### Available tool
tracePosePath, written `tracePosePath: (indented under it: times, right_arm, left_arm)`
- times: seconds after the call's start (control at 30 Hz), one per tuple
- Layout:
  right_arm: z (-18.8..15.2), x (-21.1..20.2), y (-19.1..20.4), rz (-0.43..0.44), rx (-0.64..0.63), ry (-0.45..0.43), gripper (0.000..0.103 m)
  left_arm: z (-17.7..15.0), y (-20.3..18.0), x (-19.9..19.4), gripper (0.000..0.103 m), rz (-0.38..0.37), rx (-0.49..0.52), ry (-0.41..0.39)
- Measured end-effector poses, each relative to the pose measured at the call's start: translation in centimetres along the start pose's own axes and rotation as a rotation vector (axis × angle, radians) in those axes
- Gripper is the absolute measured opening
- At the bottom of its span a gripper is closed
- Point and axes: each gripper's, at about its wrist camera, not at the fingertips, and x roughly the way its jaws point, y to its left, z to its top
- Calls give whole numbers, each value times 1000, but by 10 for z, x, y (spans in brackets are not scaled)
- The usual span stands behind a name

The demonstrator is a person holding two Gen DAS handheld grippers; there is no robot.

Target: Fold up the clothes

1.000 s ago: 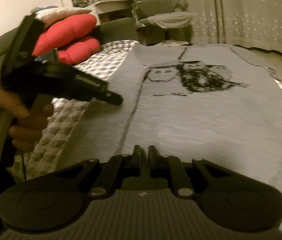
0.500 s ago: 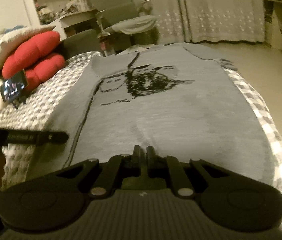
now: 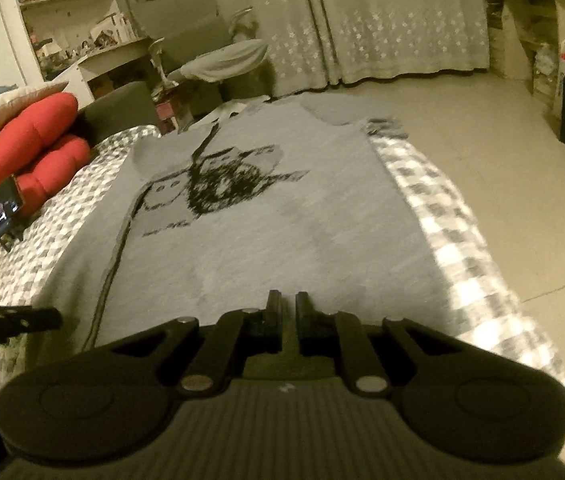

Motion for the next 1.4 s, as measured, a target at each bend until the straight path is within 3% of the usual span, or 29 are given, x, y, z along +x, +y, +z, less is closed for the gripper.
tracePosePath:
  times: [0.37, 0.6, 0.87, 0.93, 1.1, 1.27, 1.4]
  right_arm:
    - [57, -31, -36, -41, 1, -101, 13]
    - [87, -23, -68, -2, 98, -83, 14]
    - [130, 40, -110, 165, 352, 48, 20]
    - [139, 63, -120, 185, 426, 79, 57]
    - [156, 120, -137, 147, 522, 147, 58]
    - [165, 162, -153, 115, 668, 150, 58]
    - [165, 178, -149, 89, 702, 139, 59]
  left_arm:
    - [54, -27, -1, 38, -64, -63, -46]
    - [82, -37, 21, 38, -93, -117, -35]
    - [114, -44, 64, 39, -73, -177, -15]
    - [122, -41, 77, 39, -46, -187, -22]
    - [135, -20, 99, 39, 16, -202, -29]
    - [152, -6, 119, 39, 53, -182, -56]
    - [163, 11, 140, 39, 60, -196, -80]
